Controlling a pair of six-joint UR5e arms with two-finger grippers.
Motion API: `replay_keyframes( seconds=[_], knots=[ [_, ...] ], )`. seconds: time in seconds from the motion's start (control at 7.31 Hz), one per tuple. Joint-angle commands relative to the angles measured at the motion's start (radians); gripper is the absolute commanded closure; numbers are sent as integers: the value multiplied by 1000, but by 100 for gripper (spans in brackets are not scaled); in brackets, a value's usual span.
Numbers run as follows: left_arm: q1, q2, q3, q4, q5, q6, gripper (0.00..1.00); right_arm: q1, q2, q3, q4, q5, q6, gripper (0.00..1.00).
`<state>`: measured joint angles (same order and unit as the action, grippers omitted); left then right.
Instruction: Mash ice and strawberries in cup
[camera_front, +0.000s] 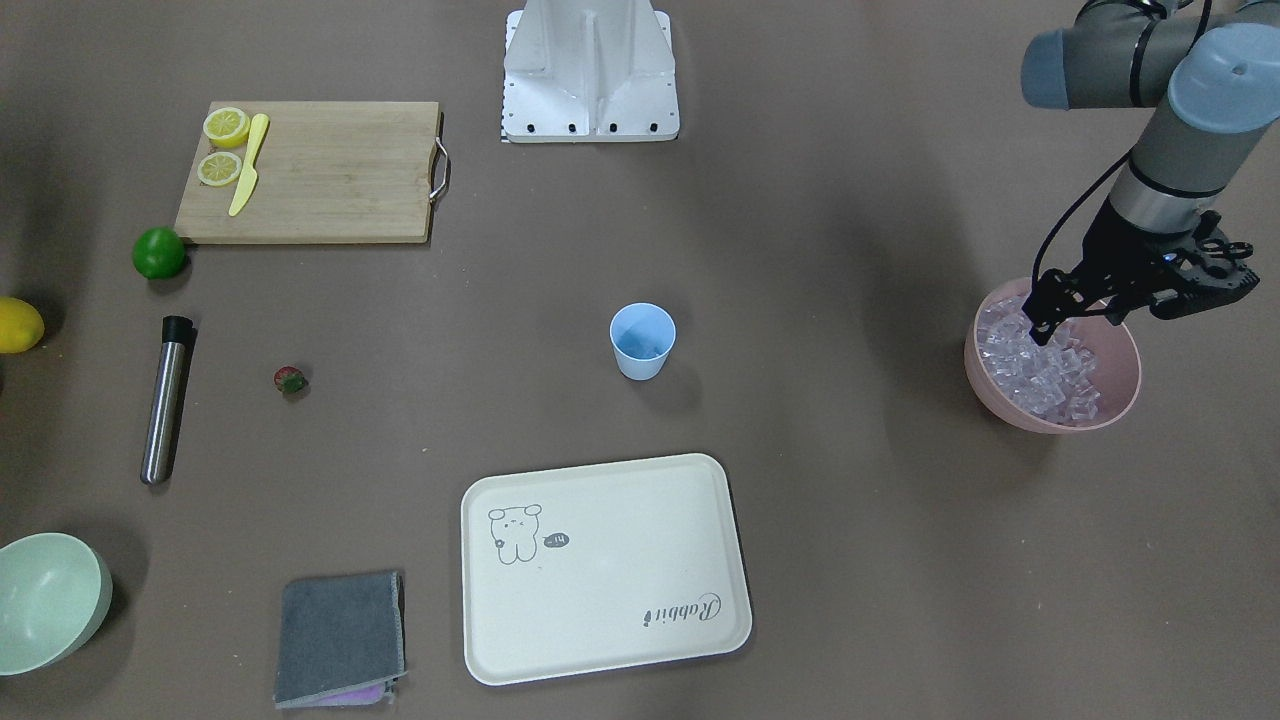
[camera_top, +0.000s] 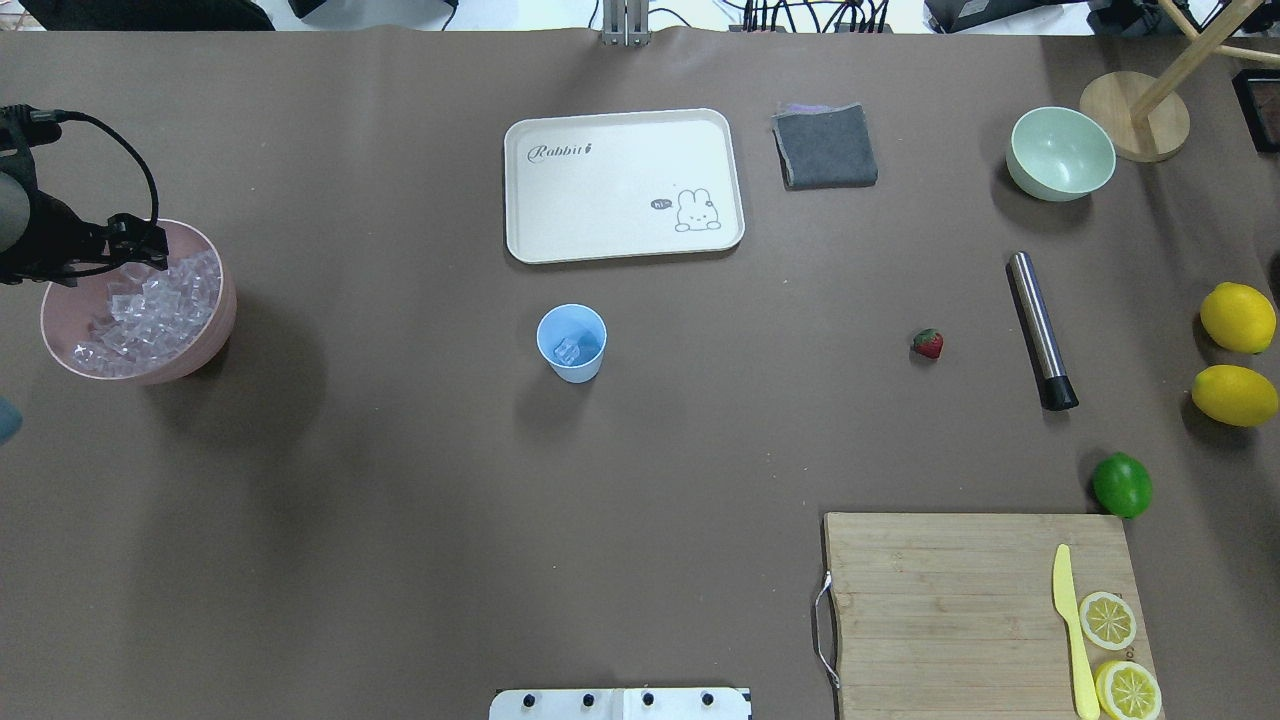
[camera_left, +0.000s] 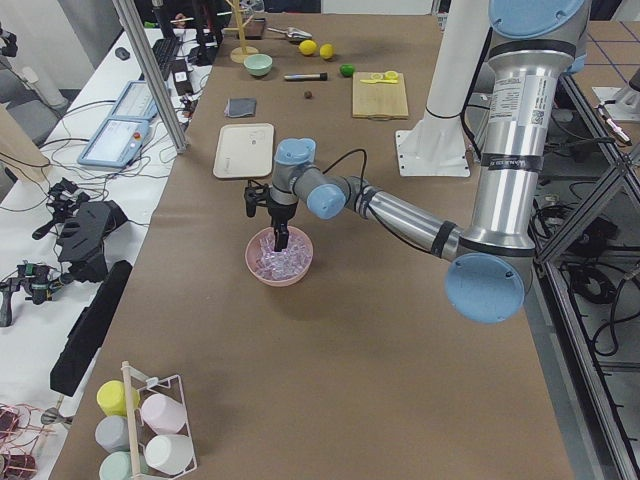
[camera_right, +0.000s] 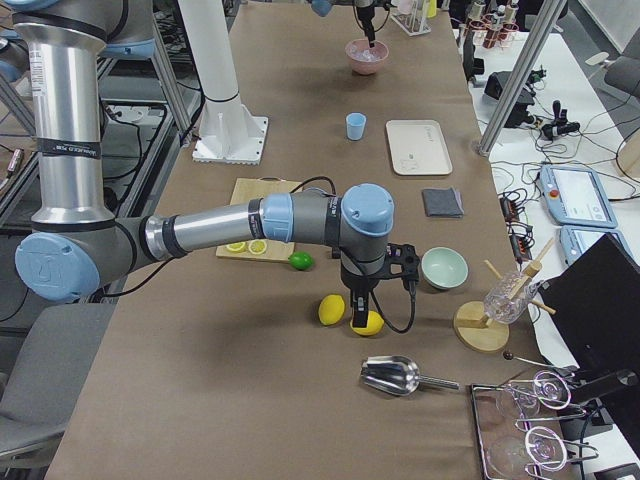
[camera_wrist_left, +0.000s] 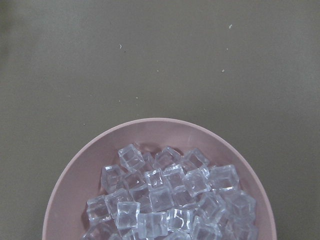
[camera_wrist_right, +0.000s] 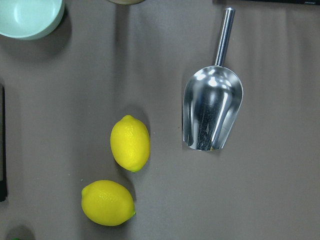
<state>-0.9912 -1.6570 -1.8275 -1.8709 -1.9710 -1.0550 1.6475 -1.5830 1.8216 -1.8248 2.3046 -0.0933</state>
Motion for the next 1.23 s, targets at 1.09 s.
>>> replay_keyframes(
  seconds=[1.09],
  knots=[
    [69, 6, 65, -83, 0, -22, 3, 0, -20, 8, 1, -2, -2, 0]
  ],
)
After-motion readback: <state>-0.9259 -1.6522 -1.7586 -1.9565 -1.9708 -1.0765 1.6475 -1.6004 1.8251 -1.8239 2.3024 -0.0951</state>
